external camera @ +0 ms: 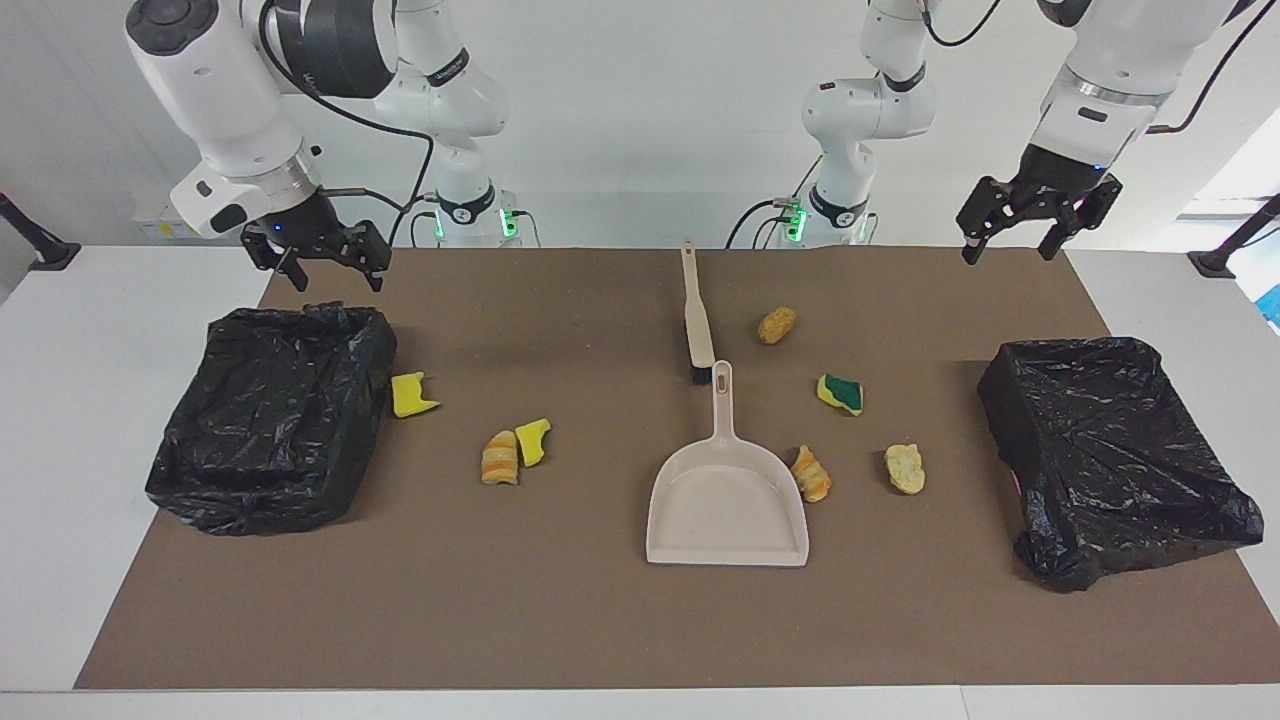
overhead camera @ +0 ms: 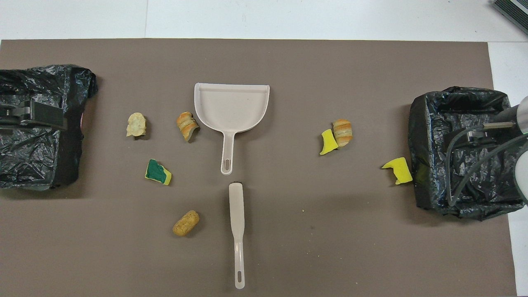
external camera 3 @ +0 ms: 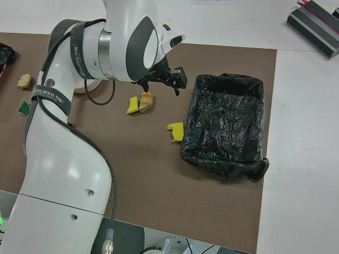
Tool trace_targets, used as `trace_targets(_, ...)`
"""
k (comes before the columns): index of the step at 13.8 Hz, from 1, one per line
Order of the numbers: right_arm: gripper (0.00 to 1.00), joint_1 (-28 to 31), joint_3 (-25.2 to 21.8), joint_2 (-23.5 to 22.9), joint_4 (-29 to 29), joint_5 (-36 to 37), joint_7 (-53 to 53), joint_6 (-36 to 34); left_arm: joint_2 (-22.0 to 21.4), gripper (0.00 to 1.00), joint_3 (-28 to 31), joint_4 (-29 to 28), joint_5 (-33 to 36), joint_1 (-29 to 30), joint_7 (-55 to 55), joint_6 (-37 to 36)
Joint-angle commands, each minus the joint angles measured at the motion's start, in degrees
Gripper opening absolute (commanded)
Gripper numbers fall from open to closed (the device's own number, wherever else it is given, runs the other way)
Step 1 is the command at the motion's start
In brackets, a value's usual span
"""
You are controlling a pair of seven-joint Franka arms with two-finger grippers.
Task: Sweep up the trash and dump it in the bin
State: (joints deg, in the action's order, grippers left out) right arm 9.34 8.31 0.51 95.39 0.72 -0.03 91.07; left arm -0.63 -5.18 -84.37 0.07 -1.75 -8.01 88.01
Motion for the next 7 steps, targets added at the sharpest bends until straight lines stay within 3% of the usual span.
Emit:
trace_targets(1, 1.0, 0.33, 0.21, 1.16, 0.94, -1.07, 2.22, 0.08, -1.04, 1.0, -0.18, -0.62, -0.86, 0.51, 0.1, -1.0)
trace_targets(7, 1.0, 0.68, 0.21, 1.16, 1.2, -1.07, 1.7, 0.16, -1.04, 1.0, -0.18, -0.62, -0.86, 0.51, 0.19, -1.0)
